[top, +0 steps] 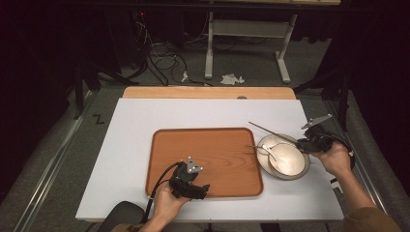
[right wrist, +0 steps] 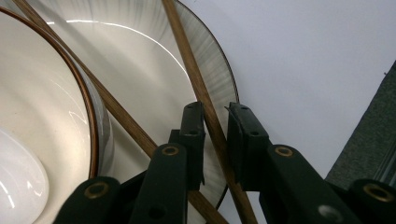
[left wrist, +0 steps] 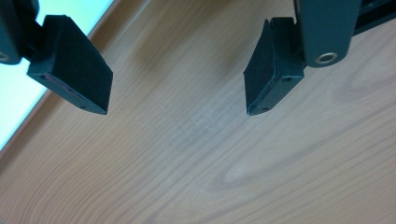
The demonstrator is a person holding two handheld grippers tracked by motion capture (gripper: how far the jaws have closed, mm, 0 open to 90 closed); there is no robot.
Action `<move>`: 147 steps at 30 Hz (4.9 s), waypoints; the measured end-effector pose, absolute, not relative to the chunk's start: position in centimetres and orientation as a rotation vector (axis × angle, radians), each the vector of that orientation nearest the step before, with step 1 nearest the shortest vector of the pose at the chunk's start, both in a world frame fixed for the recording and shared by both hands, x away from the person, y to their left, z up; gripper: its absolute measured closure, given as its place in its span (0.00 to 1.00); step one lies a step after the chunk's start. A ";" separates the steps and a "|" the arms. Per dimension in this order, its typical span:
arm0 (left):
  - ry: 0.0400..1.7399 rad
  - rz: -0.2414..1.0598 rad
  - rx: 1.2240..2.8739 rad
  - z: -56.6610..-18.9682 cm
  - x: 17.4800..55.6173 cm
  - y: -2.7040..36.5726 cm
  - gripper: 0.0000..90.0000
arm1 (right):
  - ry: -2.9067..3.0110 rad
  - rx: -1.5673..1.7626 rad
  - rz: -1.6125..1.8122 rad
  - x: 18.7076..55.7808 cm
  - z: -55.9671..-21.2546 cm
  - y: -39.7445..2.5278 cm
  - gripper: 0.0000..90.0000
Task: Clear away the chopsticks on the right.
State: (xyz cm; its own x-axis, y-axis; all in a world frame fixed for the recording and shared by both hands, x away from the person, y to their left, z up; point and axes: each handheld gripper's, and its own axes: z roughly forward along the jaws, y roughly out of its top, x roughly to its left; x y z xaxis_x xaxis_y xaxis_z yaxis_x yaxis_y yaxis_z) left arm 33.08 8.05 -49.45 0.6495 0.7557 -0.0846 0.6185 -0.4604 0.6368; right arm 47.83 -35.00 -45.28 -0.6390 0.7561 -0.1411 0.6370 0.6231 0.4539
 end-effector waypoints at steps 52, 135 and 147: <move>1.046 0.279 2.209 -49.0 32.8 8.3 0.27 | 2.424 1.029 0.944 36.9 -39.4 -27.3 0.95; 1.036 0.280 2.222 -49.0 32.7 8.0 0.26 | 2.557 1.064 0.880 36.8 -46.2 -21.0 0.76; 1.040 0.277 2.222 -49.0 32.8 8.1 0.26 | 2.399 1.049 0.971 36.6 -42.6 -24.6 0.73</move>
State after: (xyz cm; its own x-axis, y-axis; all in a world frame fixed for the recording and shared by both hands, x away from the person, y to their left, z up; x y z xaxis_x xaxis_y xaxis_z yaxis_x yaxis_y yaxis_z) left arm 32.79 8.11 -49.01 0.6616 0.7453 -0.0824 0.6055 -0.4661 0.6451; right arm 36.56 -24.65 -42.65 -0.6659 0.7449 -0.0404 0.5071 0.4917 0.7079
